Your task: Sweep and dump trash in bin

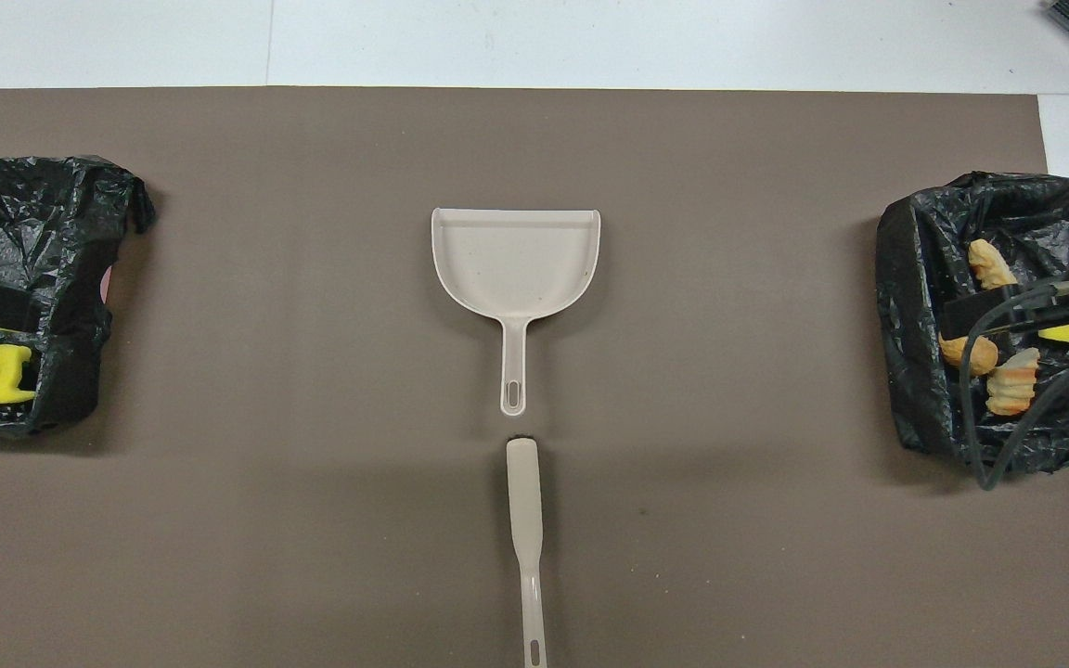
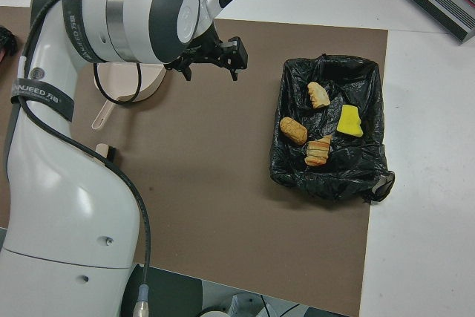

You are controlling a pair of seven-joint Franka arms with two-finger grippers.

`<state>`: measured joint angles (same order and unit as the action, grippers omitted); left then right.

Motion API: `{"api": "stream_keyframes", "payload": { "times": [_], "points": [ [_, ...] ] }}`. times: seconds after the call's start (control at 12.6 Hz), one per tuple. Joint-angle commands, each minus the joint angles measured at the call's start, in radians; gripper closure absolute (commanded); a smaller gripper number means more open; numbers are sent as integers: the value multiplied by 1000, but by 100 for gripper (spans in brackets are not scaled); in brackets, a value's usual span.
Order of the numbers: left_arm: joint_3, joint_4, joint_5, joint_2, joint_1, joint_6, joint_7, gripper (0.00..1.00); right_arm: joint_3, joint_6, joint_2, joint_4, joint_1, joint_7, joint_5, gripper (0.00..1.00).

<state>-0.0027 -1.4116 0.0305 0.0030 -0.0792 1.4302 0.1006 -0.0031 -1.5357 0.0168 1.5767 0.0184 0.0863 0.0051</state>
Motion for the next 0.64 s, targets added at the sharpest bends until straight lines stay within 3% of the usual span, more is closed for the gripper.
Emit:
{"api": "stream_keyframes", "payload": {
  "times": [0.0,0.56],
  "points": [
    [-7,89,-18,51,24,-53,18,0,9,-3,6,3,-9,1,-5,0],
    [0,-35,-18,-24,25,36,-9,0,9,-6,6,3,-11,1,-4,0]
  ]
}}
